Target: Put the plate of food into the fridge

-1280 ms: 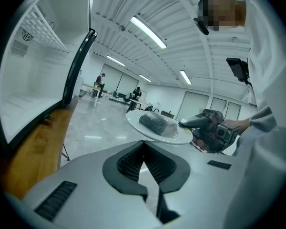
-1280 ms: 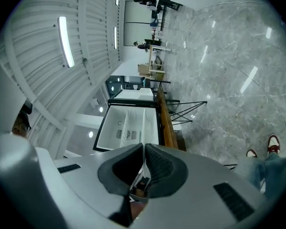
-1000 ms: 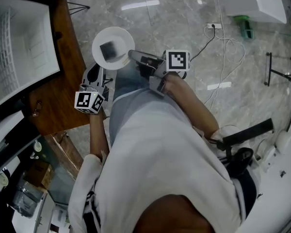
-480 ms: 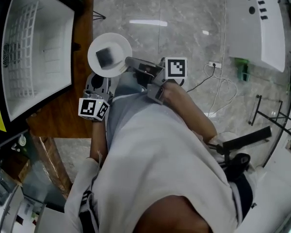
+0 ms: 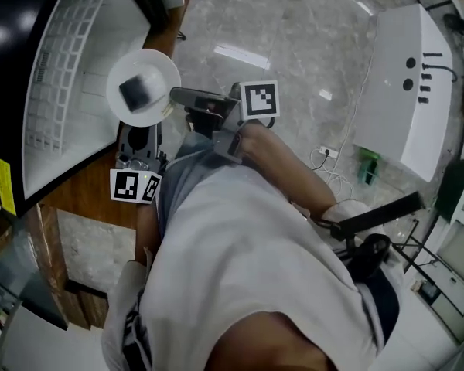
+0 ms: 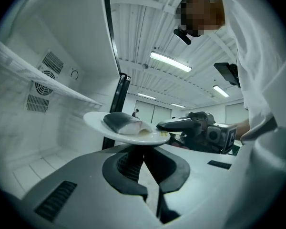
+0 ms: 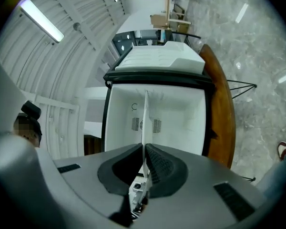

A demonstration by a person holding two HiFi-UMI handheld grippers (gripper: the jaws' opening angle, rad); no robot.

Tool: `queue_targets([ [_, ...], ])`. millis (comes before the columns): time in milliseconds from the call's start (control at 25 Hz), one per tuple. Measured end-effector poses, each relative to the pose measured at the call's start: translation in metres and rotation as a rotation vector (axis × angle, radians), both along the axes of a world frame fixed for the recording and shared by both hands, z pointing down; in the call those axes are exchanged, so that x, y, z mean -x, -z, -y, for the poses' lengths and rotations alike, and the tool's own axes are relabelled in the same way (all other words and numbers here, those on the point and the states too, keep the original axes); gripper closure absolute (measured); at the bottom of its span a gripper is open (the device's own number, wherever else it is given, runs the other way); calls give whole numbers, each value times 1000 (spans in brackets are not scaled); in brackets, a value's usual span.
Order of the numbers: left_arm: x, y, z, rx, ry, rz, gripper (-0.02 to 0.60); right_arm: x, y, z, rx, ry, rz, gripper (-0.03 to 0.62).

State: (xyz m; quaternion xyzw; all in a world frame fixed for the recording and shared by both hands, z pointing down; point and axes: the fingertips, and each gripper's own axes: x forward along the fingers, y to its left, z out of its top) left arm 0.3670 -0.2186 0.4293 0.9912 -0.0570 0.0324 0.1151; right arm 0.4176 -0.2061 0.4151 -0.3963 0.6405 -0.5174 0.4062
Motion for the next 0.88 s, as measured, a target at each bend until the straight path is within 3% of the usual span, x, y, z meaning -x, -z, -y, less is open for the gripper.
queue_targets([
  [400,-5,23,30,-96,291,12,562,-13,31,76,-45,284,47,565],
  [600,-12,50,60,-195,406,47,563,-12,45,144,-6,434,75,565],
  [720,-26,65,81,-230,450,70,562,-16,56,180,17,472,81,565],
  [880,-40,83,114,-196,549,46,561,-14,68,214,35,515,105,565],
])
